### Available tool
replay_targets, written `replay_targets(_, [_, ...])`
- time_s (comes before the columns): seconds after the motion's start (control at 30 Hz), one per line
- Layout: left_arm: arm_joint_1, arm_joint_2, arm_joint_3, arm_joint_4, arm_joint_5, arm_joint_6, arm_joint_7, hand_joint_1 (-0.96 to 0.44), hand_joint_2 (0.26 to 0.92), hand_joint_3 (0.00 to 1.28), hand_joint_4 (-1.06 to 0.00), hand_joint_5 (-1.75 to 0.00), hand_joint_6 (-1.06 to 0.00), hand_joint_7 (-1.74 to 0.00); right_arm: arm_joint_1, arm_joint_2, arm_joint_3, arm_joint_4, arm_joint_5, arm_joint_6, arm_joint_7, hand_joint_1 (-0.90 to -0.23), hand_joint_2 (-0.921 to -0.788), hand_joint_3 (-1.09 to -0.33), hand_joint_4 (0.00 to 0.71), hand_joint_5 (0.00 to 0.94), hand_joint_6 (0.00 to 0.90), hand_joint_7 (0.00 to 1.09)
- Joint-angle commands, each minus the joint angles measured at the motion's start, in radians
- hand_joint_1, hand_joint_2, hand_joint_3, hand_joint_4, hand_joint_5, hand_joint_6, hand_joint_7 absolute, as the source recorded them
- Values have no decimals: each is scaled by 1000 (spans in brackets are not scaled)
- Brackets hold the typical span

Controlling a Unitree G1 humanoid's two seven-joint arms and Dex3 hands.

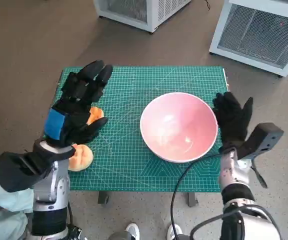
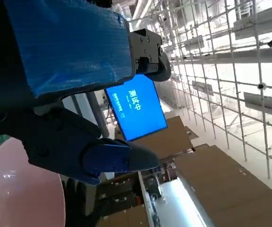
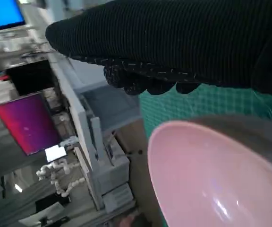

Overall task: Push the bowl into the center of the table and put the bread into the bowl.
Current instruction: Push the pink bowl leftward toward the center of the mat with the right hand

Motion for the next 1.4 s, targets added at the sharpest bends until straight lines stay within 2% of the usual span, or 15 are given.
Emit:
replay_targets(0.03, [30,10,8,-36,-8,8,4,-611,921,298,-236,-4,-104,-507,-10,33,-31,18,20,39,9,-584,-921,-975,139,11,16,557])
replay_targets(0.2, [47,20,16,-63,-7,18,11,-608,921,300,-236,-3,-102,-507,-34,58,-45,20,23,55,6,-579,-921,-961,149,14,11,565])
replay_targets(0.5, [86,33,32,-130,-5,52,39,-601,921,305,-233,-1,-92,-513,-72,95,-38,24,1,67,3,-590,-921,-956,132,3,5,569])
replay_targets(0.67, [112,37,39,-174,0,72,59,-603,921,312,-238,-3,-79,-548,-94,113,-40,26,-3,75,0,-588,-921,-950,137,4,42,583])
replay_targets(0.9, [118,40,38,-187,0,83,68,-607,921,315,-240,-3,-56,-589,-98,116,-42,27,-6,76,-1,-588,-921,-949,144,7,61,582])
replay_targets(1.03, [170,38,52,-245,23,88,105,-600,921,316,-245,-5,-46,-596,-142,159,-43,31,-1,91,0,-582,-921,-948,147,5,79,550])
replay_targets(1.4, [219,40,57,-292,51,86,150,-599,921,319,-248,-6,-34,-607,-171,198,-43,35,-7,117,-2,-596,-921,-942,154,4,105,508])
